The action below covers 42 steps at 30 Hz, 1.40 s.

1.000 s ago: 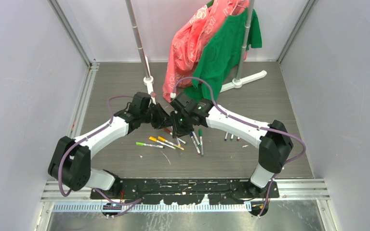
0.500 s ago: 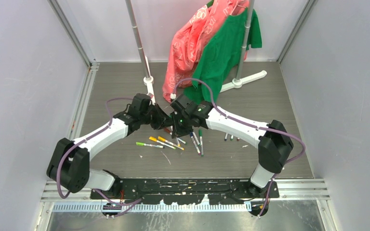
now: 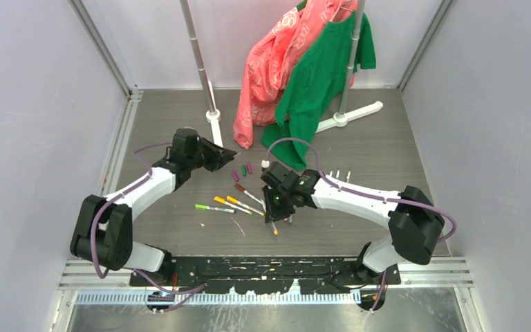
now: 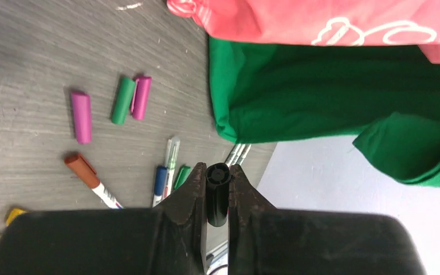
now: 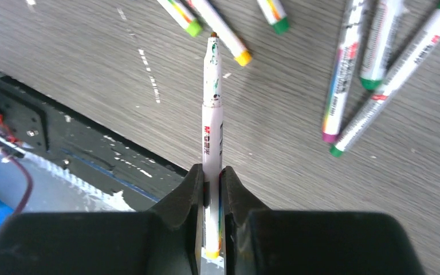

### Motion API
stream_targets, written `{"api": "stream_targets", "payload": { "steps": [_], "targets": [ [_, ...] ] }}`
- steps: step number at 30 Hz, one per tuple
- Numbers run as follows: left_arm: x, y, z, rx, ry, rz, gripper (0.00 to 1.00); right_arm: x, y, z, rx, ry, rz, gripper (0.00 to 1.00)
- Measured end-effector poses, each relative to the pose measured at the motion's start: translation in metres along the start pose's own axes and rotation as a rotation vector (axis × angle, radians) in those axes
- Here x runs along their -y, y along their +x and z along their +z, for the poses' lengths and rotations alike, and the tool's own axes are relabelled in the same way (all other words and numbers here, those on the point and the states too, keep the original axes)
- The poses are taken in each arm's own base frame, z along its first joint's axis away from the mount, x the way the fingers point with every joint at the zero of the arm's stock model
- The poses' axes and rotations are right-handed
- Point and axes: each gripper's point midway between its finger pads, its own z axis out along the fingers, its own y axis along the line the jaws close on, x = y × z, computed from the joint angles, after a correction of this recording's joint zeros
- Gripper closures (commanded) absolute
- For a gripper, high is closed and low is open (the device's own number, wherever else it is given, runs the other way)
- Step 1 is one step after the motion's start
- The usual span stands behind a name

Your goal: Open the pen caps

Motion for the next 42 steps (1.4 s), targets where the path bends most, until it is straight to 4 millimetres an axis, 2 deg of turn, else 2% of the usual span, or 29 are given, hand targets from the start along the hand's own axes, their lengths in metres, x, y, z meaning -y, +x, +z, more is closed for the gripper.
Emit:
{"api": "stream_targets", "payload": {
  "steps": [2, 6, 9, 11, 17, 20, 28, 32, 37, 42],
  "targets": [
    [0.000, -0.008, 0.004, 0.014, -0.001, -0.009, 1.00, 0.009, 0.006, 0.000, -0.015, 0.038, 0.004, 0.99],
    [0.002, -0.015, 0.015, -0.008, -0.042, 0.060, 1.00, 0.026, 0.000, -0.010, 0.034, 0.124, 0.004, 0.99],
    [0.000, -0.017, 0.016, -0.032, -0.097, 0.168, 1.00, 0.043, -0.012, -0.024, 0.103, 0.219, 0.024, 0.99],
    [-0.008, -0.017, 0.015, -0.051, -0.146, 0.228, 1.00, 0.058, -0.022, -0.033, 0.153, 0.279, 0.059, 0.99],
    [-0.072, -0.015, 0.009, -0.115, -0.389, 0.347, 1.00, 0.112, -0.045, -0.051, 0.238, 0.441, 0.223, 0.99],
    [-0.094, -0.013, 0.006, -0.142, -0.468, 0.373, 1.00, 0.132, -0.052, -0.056, 0.253, 0.494, 0.283, 0.99],
    [-0.128, -0.010, 0.015, -0.195, -0.569, 0.378, 1.00, 0.183, -0.053, -0.041, 0.181, 0.616, 0.397, 0.99],
    [-0.133, -0.010, 0.021, -0.204, -0.581, 0.373, 0.98, 0.203, -0.054, -0.033, 0.141, 0.655, 0.439, 0.99],
    [-0.130, -0.012, 0.026, -0.202, -0.577, 0.373, 0.87, 0.217, -0.062, -0.028, 0.127, 0.670, 0.466, 0.97],
    [-0.126, -0.014, 0.031, -0.202, -0.569, 0.369, 0.72, 0.228, -0.065, -0.015, 0.095, 0.690, 0.475, 0.82]
  ]
}}
